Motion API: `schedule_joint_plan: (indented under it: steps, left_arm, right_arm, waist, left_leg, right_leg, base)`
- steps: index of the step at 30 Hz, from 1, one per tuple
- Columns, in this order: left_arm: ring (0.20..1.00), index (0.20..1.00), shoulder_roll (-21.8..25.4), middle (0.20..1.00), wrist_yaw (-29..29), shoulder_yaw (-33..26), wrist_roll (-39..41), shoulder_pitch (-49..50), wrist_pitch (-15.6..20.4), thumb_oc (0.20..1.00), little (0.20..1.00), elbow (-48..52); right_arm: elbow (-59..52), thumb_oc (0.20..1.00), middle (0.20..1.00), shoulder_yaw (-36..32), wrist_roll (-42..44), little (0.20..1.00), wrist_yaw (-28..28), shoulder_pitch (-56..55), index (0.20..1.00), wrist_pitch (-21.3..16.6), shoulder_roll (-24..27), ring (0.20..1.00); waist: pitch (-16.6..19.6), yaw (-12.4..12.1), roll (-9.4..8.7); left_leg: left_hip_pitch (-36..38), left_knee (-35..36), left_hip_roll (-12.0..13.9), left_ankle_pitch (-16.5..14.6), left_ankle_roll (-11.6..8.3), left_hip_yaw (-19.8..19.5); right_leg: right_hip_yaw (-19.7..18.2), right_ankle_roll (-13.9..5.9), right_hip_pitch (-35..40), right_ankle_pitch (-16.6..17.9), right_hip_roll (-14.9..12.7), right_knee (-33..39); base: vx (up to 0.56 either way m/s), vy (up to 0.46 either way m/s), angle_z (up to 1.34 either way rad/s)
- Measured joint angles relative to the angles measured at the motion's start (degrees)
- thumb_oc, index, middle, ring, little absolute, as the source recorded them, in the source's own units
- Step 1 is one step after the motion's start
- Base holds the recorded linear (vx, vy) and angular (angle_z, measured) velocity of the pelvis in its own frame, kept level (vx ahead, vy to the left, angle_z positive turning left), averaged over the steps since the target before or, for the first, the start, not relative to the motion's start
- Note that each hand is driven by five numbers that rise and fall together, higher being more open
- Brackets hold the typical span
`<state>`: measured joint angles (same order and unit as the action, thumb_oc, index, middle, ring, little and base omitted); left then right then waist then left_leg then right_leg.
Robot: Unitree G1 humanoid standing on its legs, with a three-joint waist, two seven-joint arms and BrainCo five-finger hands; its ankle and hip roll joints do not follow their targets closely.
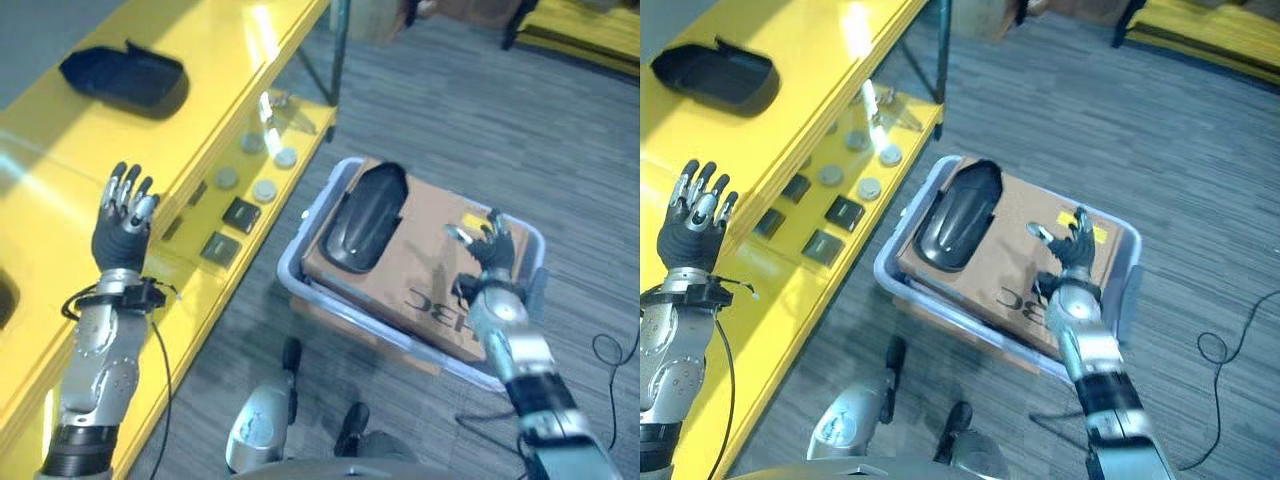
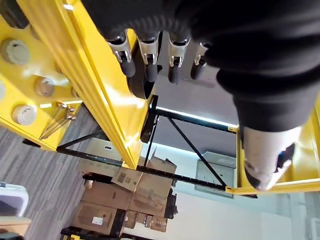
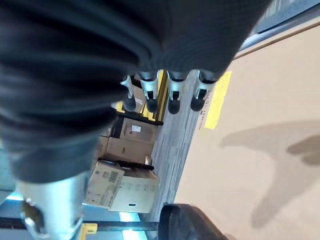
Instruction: Move parts from the plastic box to the shelf.
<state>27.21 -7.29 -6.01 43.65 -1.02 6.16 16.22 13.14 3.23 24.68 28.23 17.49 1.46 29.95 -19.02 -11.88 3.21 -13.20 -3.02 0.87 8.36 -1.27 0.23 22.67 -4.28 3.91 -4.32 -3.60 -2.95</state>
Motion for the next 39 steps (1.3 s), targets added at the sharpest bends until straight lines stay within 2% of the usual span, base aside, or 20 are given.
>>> schedule_joint_plan:
  steps: [3, 4, 8, 10, 13, 16, 21, 26, 29, 39]
  left_arm:
    - [1.0, 1.0, 0.5, 1.0, 0.3, 0.2, 0.0, -1.2, 0.2, 1.0, 1.0, -0.2]
    - [1.0, 1.0, 1.5, 1.0, 0.9, 1.5, 0.0, -3.2, 0.8, 1.0, 1.0, -1.2]
    - [1.0, 1.0, 2.8, 1.0, 2.8, 1.8, 0.2, -4.9, 1.2, 1.0, 1.0, -1.2]
    - [1.0, 1.0, 3.4, 1.0, 2.9, 2.8, 0.2, -5.7, 1.2, 1.0, 1.0, -1.3]
    - [1.0, 1.0, 4.2, 1.0, 3.9, 4.2, 0.4, -6.5, 1.2, 1.0, 1.0, -1.3]
    - [1.0, 1.0, 4.4, 1.0, 4.5, 4.6, 1.3, -6.1, 1.3, 1.0, 1.0, -1.3]
    - [1.0, 1.0, 4.4, 1.0, 4.8, 4.9, 1.3, -5.8, 1.9, 1.0, 1.0, -1.3]
    - [1.0, 1.0, 4.4, 1.0, 5.1, 4.8, 2.1, -4.9, 2.9, 1.0, 1.0, -1.3]
    - [1.0, 1.0, 4.4, 1.0, 5.6, 4.8, 3.1, -4.9, 3.0, 1.0, 1.0, -1.3]
    - [1.0, 1.0, 4.4, 1.0, 6.4, 4.9, 3.5, -4.9, 3.0, 1.0, 1.0, -1.3]
  right_arm:
    - [5.1, 1.0, 1.0, 1.3, -0.3, 1.0, 3.7, 5.5, 1.0, -0.2, -0.1, 1.0]
    - [9.1, 1.0, 1.0, 1.2, -0.3, 1.0, 6.1, 8.4, 1.0, -0.1, -0.1, 1.0]
    - [15.7, 1.0, 1.0, 1.4, -0.3, 1.0, 8.5, 13.3, 1.0, -0.3, -1.2, 1.0]
    - [19.8, 1.0, 1.0, 2.2, -0.2, 1.0, 10.0, 15.4, 1.0, -0.3, -2.2, 1.0]
    - [20.1, 1.0, 1.0, 3.5, -0.3, 1.0, 10.8, 16.2, 1.0, -0.3, -2.9, 1.0]
    - [19.9, 1.0, 1.0, 3.4, -0.9, 1.0, 13.4, 16.2, 1.0, -0.2, -3.0, 1.0]
    - [19.1, 1.0, 1.0, 3.3, -6.6, 1.0, 16.7, 15.5, 1.0, 0.0, -1.9, 1.0]
    - [17.5, 1.0, 1.0, 2.6, -13.8, 1.0, 19.4, 13.4, 1.0, 1.2, 2.4, 1.0]
    - [16.9, 1.0, 1.0, 1.9, -14.2, 1.0, 19.3, 13.6, 1.0, 2.1, 4.9, 1.0]
    - [21.4, 1.0, 1.0, 1.1, -11.4, 1.0, 17.4, 13.3, 1.0, 2.7, 3.7, 1.0]
  waist:
    - [-0.8, -2.9, -0.21]
    - [-0.9, -3.7, -0.25]
    - [-1.6, -7.0, -0.57]
    - [-1.7, -7.2, -0.72]
    - [-2.0, -8.0, -0.9]
    - [-2.2, -7.9, -0.86]
    - [-2.9, -6.9, -0.7]
    - [-2.9, -6.2, -0.66]
    - [-2.9, -6.3, -0.67]
    - [-3.0, -6.4, -0.68]
  left_leg:
    - [-0.3, 0.0, -1.0, 0.3, 0.39, -0.5]
    - [-0.6, 0.0, -2.0, 0.8, 1.13, -2.0]
    - [-0.5, 0.0, -4.2, 0.9, 1.19, -3.4]
    - [-0.5, 0.0, -4.5, 0.8, 1.19, -3.8]
    - [-0.5, 0.1, -4.6, 0.8, 1.16, -4.3]
    - [-0.6, 0.2, -4.6, 0.6, 0.77, -4.6]
    - [-1.1, 0.4, -4.6, 0.5, 0.75, -4.7]
    - [-1.6, 0.5, -5.2, 0.5, 0.76, -4.5]
    - [-1.5, 0.5, -5.4, 0.5, 0.78, -4.3]
    - [-1.8, 0.5, -5.5, 0.7, 1.06, -4.7]
  right_leg:
    - [0.8, -0.32, 0.3, -0.4, -0.4, 0.2]
    - [2.5, -0.53, 1.1, -0.5, -0.8, 1.0]
    - [4.3, -1.49, 2.5, -1.0, -2.0, 1.7]
    - [5.0, -1.62, 2.9, -1.1, -2.1, 1.9]
    - [5.2, -1.76, 2.9, -1.2, -2.1, 1.8]
    - [5.2, -1.92, 2.8, -1.1, -2.1, 1.8]
    - [5.0, -1.92, 2.1, -0.9, -2.2, 1.4]
    - [5.1, -2.41, 1.7, -0.5, -2.7, 1.8]
    - [5.1, -2.47, 1.8, -0.5, -3.0, 1.9]
    - [5.7, -2.69, 1.9, -0.6, -2.9, 2.0]
  base:
    - [0.03, 0.038, 0.29]
    - [0.03, 0.068, 0.52]
    - [0.01, 0.05, 0.35]
    - [-0.02, 0.035, 0.18]
    - [-0.02, 0.042, 0.07]
    - [-0.05, 0.051, 0.02]
    - [-0.02, 0.016, 0.0]
    - [0.0, 0.0, 0.0]
    - [0.0, 0.0, 0.0]
    - [-0.02, 0.01, 0.03]
